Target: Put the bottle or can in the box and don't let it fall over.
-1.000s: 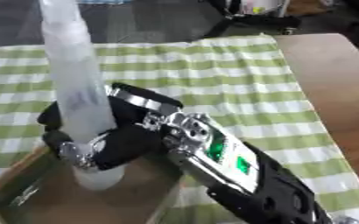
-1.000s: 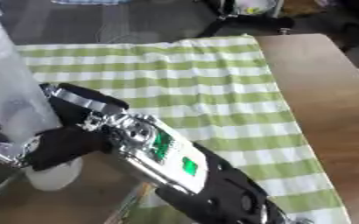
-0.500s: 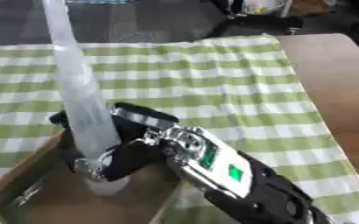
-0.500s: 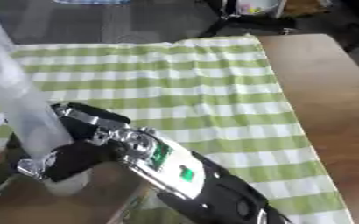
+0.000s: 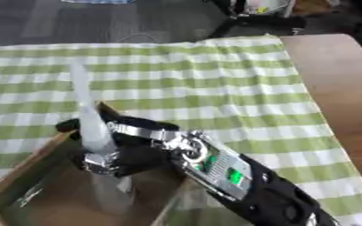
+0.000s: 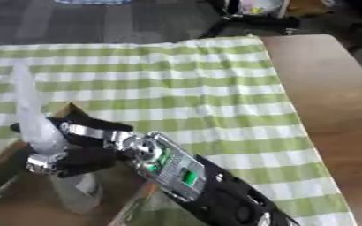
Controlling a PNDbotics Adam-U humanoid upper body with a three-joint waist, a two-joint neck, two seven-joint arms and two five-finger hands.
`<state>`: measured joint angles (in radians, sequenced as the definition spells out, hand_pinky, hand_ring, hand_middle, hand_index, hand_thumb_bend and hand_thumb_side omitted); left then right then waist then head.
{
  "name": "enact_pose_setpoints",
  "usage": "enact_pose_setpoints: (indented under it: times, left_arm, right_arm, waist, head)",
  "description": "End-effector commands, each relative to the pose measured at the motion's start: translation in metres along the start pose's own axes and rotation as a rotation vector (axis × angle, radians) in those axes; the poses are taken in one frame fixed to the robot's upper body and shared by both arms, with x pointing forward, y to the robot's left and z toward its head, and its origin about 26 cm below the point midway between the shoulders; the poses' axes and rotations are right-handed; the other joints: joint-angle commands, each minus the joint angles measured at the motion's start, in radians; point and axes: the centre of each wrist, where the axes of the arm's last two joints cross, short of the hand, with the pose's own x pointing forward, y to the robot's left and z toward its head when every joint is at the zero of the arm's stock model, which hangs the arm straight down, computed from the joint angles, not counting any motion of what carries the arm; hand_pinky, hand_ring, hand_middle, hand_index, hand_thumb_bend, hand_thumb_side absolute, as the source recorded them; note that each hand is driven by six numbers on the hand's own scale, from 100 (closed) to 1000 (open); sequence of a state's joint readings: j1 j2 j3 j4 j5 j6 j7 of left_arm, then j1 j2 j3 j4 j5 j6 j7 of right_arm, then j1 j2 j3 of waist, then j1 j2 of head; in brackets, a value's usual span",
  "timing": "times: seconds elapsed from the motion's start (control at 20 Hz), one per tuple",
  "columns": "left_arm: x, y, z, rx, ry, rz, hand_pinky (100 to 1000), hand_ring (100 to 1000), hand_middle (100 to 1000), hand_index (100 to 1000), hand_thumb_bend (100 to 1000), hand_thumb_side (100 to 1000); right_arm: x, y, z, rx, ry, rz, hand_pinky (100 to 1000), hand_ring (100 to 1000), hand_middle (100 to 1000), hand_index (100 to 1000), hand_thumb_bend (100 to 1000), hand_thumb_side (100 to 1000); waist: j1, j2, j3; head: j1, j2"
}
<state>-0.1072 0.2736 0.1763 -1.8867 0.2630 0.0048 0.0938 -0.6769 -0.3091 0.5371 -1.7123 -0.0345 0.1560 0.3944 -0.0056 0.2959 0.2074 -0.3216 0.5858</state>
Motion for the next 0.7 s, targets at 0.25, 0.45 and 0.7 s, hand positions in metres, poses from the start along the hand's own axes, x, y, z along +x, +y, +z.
enact_pose_setpoints:
  times: [0.25, 0.45, 0.7]
  left_arm:
    - [0.009, 0.004, -0.004, -0.017, -0.028, -0.028, 1000, 677, 813, 802, 176, 844]
    - [0.009, 0.004, -0.004, -0.018, -0.029, -0.027, 1000, 677, 813, 802, 174, 844]
    - [0.009, 0.004, -0.004, -0.024, -0.028, -0.026, 1000, 679, 814, 803, 175, 845]
  right_arm:
    - [0.006, -0.014, 0.007, 0.011, -0.007, 0.089, 1000, 1000, 1000, 1000, 100, 690]
    - [0.01, -0.019, 0.011, 0.036, -0.022, 0.108, 1000, 1000, 1000, 1000, 100, 481]
    - [0.013, -0.022, 0.013, 0.082, -0.036, 0.097, 1000, 1000, 1000, 1000, 100, 140]
  waist:
    - [0.003, -0.014, -0.003]
    - [0.004, -0.015, -0.003]
    - [0.005, -0.014, -0.003]
  head:
    - [0.004, -0.013]
    - [0.007, -0.014]
    - [0.009, -0.017]
